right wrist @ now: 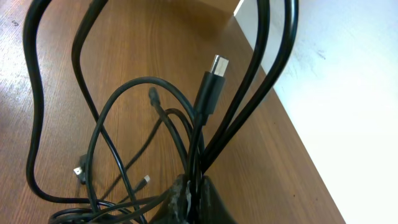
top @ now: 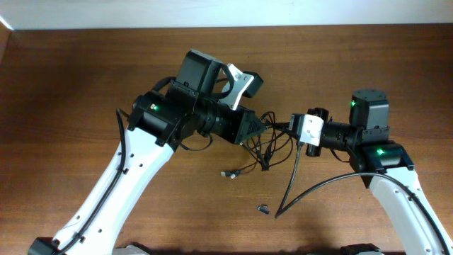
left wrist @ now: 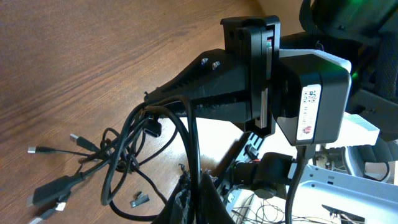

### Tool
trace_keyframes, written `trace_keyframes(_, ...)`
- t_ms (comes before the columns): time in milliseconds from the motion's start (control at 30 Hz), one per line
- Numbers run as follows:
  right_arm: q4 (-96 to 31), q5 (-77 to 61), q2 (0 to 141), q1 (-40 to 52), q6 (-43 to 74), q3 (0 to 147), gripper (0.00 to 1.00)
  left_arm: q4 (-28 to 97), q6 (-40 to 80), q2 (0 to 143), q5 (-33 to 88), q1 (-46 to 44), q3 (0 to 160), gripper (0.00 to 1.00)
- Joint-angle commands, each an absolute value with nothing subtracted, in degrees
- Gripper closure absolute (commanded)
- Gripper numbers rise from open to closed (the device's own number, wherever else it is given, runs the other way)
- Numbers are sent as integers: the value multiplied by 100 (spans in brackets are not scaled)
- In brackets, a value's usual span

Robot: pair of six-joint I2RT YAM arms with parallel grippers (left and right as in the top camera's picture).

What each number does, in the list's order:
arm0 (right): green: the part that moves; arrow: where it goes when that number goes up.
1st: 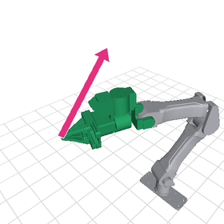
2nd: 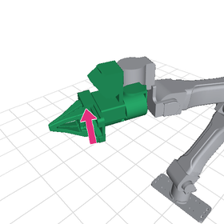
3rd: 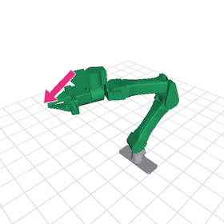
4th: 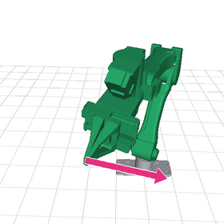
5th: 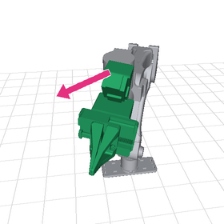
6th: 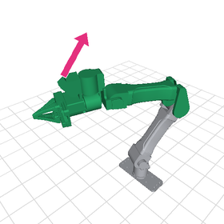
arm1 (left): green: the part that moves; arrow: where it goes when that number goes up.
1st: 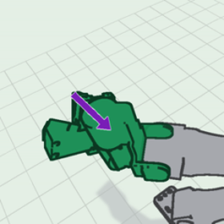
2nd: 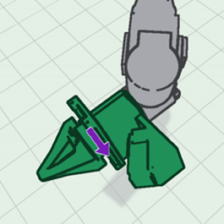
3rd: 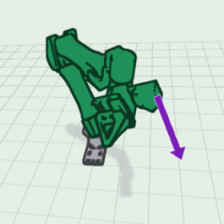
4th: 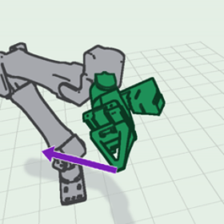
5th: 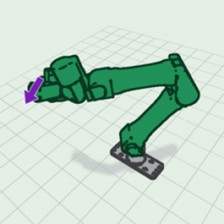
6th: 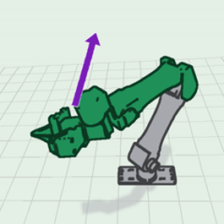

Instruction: Untangle cables

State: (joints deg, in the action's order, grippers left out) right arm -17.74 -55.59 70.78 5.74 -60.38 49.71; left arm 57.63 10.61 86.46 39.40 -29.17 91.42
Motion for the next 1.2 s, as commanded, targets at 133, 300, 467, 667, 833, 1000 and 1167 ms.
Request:
trace_keyframes(133,-1774,-5909,7054,593,-5957,4993,96,5736,1584,8517,2738,-2867,9247,100)
trace_keyframes(300,-1721,-6403,7048,593,-5957,4993,96,5756,2185,8517,2080,-2674,9247,100)
trace_keyframes(467,-1398,-7037,7043,591,-5953,4995,96,5929,2180,8519,1752,-2672,9236,100)
trace_keyframes(667,209,-7264,7043,587,-3854,4995,96,5990,2137,8613,1754,-2674,9192,100)
trace_keyframes(833,2152,-5887,7043,110,-250,4995,96,6097,2095,8659,1752,-2679,9192,100)
trace_keyframes(1000,1144,-4254,7050,-819,1409,4993,96,6097,2093,8656,1752,-2679,9192,100)
trace_keyframes(1167,-432,-3378,7089,-1553,1398,4993,54,6095,2095,8659,1754,-2679,9192,100)
